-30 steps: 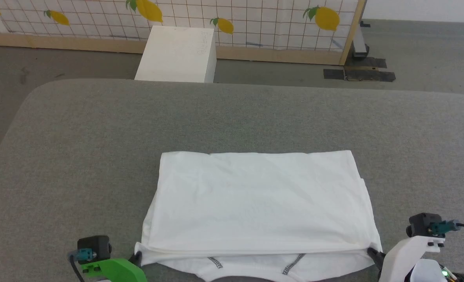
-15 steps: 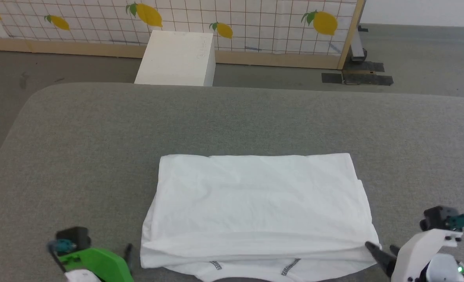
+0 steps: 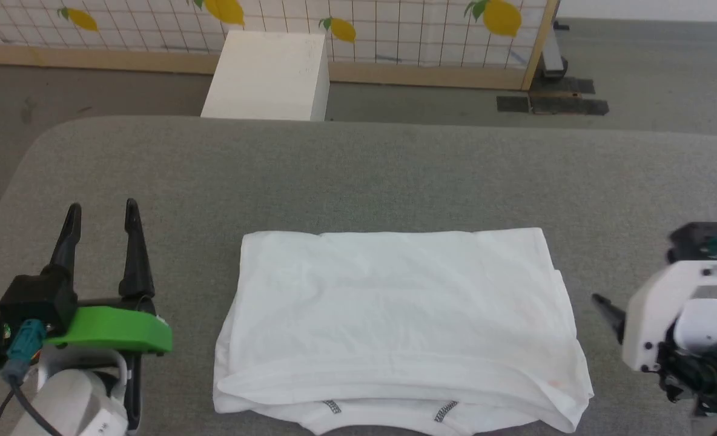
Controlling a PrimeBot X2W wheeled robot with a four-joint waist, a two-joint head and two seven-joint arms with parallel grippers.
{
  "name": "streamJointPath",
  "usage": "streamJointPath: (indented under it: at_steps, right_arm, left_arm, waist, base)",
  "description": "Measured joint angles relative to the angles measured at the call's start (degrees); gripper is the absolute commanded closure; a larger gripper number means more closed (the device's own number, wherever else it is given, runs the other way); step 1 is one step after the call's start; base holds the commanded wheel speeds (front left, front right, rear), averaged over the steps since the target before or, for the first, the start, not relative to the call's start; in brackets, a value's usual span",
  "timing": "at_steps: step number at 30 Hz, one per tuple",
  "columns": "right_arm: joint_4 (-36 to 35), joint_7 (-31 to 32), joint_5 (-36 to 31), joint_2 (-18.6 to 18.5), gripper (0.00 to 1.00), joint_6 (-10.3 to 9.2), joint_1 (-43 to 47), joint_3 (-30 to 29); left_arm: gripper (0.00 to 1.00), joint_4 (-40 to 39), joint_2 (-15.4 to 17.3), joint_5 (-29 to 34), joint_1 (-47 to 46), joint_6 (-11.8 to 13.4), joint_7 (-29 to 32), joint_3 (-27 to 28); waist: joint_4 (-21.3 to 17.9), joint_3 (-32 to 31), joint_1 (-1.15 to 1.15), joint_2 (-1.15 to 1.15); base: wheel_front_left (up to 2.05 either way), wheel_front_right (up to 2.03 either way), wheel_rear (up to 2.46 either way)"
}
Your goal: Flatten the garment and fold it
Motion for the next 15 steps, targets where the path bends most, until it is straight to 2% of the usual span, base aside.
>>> streamJointPath:
  at_steps: [2,6,10,15]
  right_arm:
    - [3.4,0.8,-2.0,-0.4,0.0,0.0,-1.6,2.0]
    - [10.0,1.0,-3.1,0.0,0.0,0.0,-4.8,5.5]
    - [15.5,1.0,-4.2,-0.1,0.0,0.0,-6.3,9.3]
    - [18.5,0.8,-4.5,-1.0,0.0,0.0,-8.3,11.5]
  left_arm:
    - [0.0,-0.8,-1.0,3.4,-0.6,-0.9,-0.6,0.4]
    - [0.0,-5.9,-5.2,11.1,-0.8,-3.2,-0.8,3.0]
    - [0.0,-5.9,-8.8,13.8,1.0,-5.2,-0.8,5.8]
    - [0.0,-4.9,-11.8,15.3,2.2,-9.0,-0.8,7.7]
  waist:
    - [0.0,0.8,0.0,0.0]
    - [0.0,3.0,0.0,0.0]
    - [0.3,5.0,0.0,0.0]
    - [1.0,6.2,0.0,0.0]
  base:
    - [0.0,0.0,0.0]
    - [0.0,0.0,0.0]
    - [0.0,0.0,0.0]
    - [0.0,0.0,0.0]
